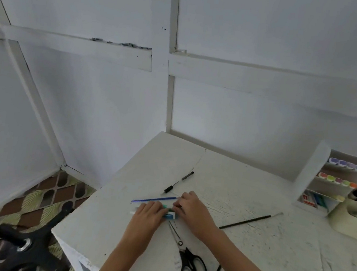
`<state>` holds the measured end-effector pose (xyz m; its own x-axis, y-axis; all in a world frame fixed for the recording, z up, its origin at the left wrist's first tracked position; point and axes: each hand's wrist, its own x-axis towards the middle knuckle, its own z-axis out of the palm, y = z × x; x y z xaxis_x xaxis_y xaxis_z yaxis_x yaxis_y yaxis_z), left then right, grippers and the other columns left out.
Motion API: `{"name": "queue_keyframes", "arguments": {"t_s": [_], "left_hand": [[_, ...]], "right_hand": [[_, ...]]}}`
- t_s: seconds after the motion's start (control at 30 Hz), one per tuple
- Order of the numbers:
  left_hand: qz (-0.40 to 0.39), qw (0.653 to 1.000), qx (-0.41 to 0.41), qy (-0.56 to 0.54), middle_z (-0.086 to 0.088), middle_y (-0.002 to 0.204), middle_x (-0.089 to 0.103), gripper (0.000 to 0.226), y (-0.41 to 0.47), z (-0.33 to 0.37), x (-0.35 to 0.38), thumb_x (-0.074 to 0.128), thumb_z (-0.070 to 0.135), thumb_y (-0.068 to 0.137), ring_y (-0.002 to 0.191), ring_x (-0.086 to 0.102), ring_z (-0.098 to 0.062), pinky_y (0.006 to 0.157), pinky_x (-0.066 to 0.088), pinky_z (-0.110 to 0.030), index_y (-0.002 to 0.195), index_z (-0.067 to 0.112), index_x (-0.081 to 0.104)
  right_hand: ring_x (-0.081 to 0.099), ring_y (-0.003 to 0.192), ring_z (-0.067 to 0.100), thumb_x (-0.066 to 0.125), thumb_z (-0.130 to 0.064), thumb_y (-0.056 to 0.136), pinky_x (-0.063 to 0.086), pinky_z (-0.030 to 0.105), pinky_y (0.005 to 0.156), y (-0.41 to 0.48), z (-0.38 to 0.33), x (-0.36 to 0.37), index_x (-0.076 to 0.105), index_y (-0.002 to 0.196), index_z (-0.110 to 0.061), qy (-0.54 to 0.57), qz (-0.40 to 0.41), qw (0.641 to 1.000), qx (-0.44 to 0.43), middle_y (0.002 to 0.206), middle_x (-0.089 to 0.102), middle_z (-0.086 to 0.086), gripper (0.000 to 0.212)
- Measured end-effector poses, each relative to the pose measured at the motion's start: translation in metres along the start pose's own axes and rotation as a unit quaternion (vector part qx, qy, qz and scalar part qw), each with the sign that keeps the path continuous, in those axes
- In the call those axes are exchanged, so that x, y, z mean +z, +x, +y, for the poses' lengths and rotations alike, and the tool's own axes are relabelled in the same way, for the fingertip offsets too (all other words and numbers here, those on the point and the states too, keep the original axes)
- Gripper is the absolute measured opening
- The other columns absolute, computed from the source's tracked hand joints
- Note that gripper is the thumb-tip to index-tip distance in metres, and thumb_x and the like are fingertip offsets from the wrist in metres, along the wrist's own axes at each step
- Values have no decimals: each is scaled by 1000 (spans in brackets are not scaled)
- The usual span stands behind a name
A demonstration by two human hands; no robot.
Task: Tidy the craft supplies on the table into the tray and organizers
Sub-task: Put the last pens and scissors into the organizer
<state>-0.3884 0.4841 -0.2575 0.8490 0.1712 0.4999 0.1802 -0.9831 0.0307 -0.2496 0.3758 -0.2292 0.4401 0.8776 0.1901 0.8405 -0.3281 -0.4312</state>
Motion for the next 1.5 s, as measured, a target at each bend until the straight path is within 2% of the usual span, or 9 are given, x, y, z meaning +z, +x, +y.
{"name": "queue_keyframes", "arguments": {"t_s": [0.13, 0.3, 0.43, 0.6, 0.9, 0.97, 1.07, 1.23, 1.5], "left_hand": [[17, 998, -8, -56, 9, 80, 60, 32, 12, 6, 0, 86, 20, 58, 76, 44, -7, 70, 34, -23, 81, 22, 64], [14, 989, -15, -146, 8, 90, 54, 25, 30, 23, -21, 50, 28, 79, 86, 43, -5, 77, 36, -16, 98, 20, 63], [42, 961, -64, -268, 23, 93, 51, 22, 57, 54, -37, 63, 13, 85, 92, 46, 6, 78, 36, -5, 99, 29, 57], [39, 935, -23, -352, 22, 96, 54, 25, 104, 112, -39, 65, 19, 87, 93, 53, 1, 77, 45, -9, 109, 29, 58], [53, 900, 51, -430, -2, 99, 65, 23, 175, 222, -7, 63, 6, 86, 85, 60, -3, 75, 48, -10, 109, 7, 64], [60, 903, 63, -420, -4, 100, 67, 24, 184, 241, -5, 64, 10, 86, 86, 62, -8, 77, 48, -9, 109, 6, 65], [79, 918, 97, -377, -5, 96, 69, 24, 196, 265, -4, 68, 12, 81, 83, 65, -12, 74, 49, -12, 104, 5, 67], [75, 939, 123, -311, -9, 91, 71, 32, 214, 282, 11, 77, 2, 70, 76, 69, -20, 64, 59, -27, 100, 3, 67], [36, 956, 134, -258, -3, 90, 72, 41, 236, 290, 42, 84, 6, 63, 77, 69, -20, 66, 56, -27, 101, 10, 69]], "right_hand": [[42, 109, 17, 42, -28, 98, 41, 24, 87, -11, 16, -12, 61, 119, -8, -43, -14, 999, 2, 109, 55, 7, 35], [47, 90, 11, 56, -20, 90, 36, 12, 74, -40, 41, -32, 65, 105, -9, 23, 28, 998, 53, 98, 62, 2, 21], [56, 67, 8, 66, -14, 84, 47, 14, 62, -76, 61, -63, 64, 87, -18, 147, 104, 979, 100, 80, 64, -3, 5], [62, 71, 8, 73, -7, 79, 51, 14, 63, -123, 83, -116, 71, 90, -13, 210, 253, 930, 164, 82, 68, 0, 12], [61, 78, 4, 71, -6, 80, 51, 11, 71, -183, 131, -188, 69, 100, -17, 104, 426, 867, 235, 92, 65, -7, 23], [62, 81, 5, 71, -2, 78, 51, 9, 73, -186, 139, -195, 68, 106, -9, 29, 424, 879, 218, 94, 66, -1, 28], [66, 87, 18, 73, 3, 75, 54, 24, 79, -188, 155, -202, 68, 104, -2, -77, 393, 899, 178, 97, 70, 9, 30], [67, 90, 22, 74, 2, 75, 50, 26, 85, -181, 173, -211, 68, 104, -1, -137, 331, 917, 175, 97, 70, 11, 30], [65, 75, 16, 89, -7, 54, 54, 24, 66, -157, 193, -223, 73, 85, -10, -222, 201, 936, 185, 81, 70, 2, 35]]}}
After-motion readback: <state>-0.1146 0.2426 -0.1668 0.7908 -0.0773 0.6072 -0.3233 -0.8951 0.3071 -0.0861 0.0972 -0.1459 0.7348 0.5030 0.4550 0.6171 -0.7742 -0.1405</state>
